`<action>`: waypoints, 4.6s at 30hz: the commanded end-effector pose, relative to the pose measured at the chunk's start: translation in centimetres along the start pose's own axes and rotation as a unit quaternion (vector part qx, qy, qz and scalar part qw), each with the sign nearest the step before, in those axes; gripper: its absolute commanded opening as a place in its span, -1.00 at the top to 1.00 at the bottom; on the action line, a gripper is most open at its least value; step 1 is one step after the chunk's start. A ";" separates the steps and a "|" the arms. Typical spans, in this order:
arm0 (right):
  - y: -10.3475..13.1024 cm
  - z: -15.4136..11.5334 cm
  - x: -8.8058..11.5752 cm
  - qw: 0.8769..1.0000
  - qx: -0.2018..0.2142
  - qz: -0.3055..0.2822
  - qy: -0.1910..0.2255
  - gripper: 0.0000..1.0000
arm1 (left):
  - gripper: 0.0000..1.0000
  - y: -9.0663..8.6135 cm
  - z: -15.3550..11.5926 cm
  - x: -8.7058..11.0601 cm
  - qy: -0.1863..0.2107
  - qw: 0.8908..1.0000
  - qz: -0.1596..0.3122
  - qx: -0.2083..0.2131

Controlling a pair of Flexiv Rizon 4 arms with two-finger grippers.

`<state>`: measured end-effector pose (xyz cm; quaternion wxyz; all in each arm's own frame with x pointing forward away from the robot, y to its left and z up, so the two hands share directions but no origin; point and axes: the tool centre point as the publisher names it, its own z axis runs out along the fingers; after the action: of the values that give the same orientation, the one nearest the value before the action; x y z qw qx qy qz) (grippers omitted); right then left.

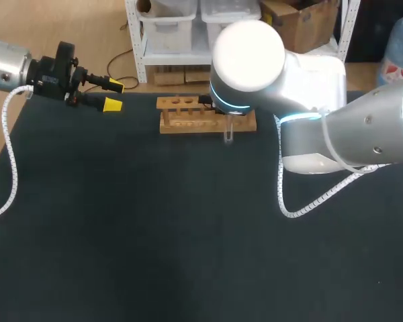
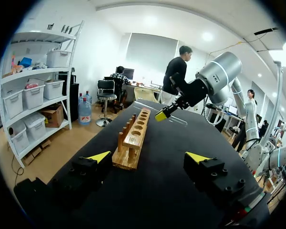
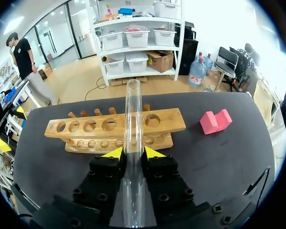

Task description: Grasp the test tube, adjust it, and insert it.

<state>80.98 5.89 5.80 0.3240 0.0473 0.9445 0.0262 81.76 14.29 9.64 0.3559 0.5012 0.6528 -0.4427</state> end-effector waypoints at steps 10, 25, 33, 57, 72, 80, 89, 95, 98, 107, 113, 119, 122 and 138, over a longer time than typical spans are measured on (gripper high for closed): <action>-0.1 1.0 0.0 1.000 -0.007 0.002 0.009 1.00 | -1.00 0.0 0.0 0.1 -0.001 1.000 0.001 0.000; 0.5 2.1 0.9 0.999 -0.021 -0.003 0.032 1.00 | -1.00 0.0 0.0 0.1 -0.001 1.000 0.001 0.000; 0.7 2.5 1.4 0.999 -0.025 -0.005 0.044 1.00 | -1.00 0.0 0.0 0.1 -0.001 1.000 0.001 0.000; 0.3 2.6 2.4 0.998 -0.024 -0.002 0.060 1.00 | -1.00 0.0 0.0 0.1 -0.001 1.000 0.001 0.000; 0.6 -1.7 1.5 1.000 -0.015 0.020 0.013 1.00 | -1.00 0.0 0.0 0.1 -0.001 1.000 0.001 0.000; 0.9 -4.8 0.1 0.999 -0.015 0.012 -0.031 1.00 | -1.00 0.0 0.0 0.1 -0.001 1.000 0.001 0.000; 0.7 -6.8 -2.0 0.996 -0.002 0.004 -0.093 1.00 | -1.00 0.0 0.0 0.1 -0.001 1.000 0.001 0.000; 0.4 -7.5 -3.5 0.990 -0.004 0.002 -0.143 1.00 | -1.00 0.0 0.0 0.1 -0.001 1.000 0.001 0.000; 0.4 -7.6 -3.9 0.988 -0.009 0.002 -0.152 1.00 | -1.00 0.0 0.0 0.1 -0.001 1.000 0.001 0.000; 0.5 -8.6 -4.4 0.989 -0.024 -0.009 -0.143 1.00 | -1.00 0.0 0.0 0.1 -0.001 1.000 0.001 0.000; 0.5 -8.6 -4.4 0.989 -0.024 -0.009 -0.143 1.00 | -1.00 0.0 0.0 0.1 -0.001 1.000 0.001 0.000; 0.5 -8.6 -4.4 0.989 -0.024 -0.009 -0.143 1.00 | -1.00 0.0 0.0 0.1 -0.001 1.000 0.001 0.000; 0.5 -8.6 -4.4 0.989 -0.024 -0.009 -0.143 1.00 | -1.00 0.0 0.0 0.1 -0.001 1.000 0.001 0.000; 1.0 -8.3 -7.6 0.952 -0.006 0.012 -0.307 1.00 | -1.00 0.0 0.0 0.1 -0.001 1.000 0.001 0.000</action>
<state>81.80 5.72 17.57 0.5673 0.0594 0.8211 0.0197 81.76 14.29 9.64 0.3559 0.5012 0.6528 -0.4427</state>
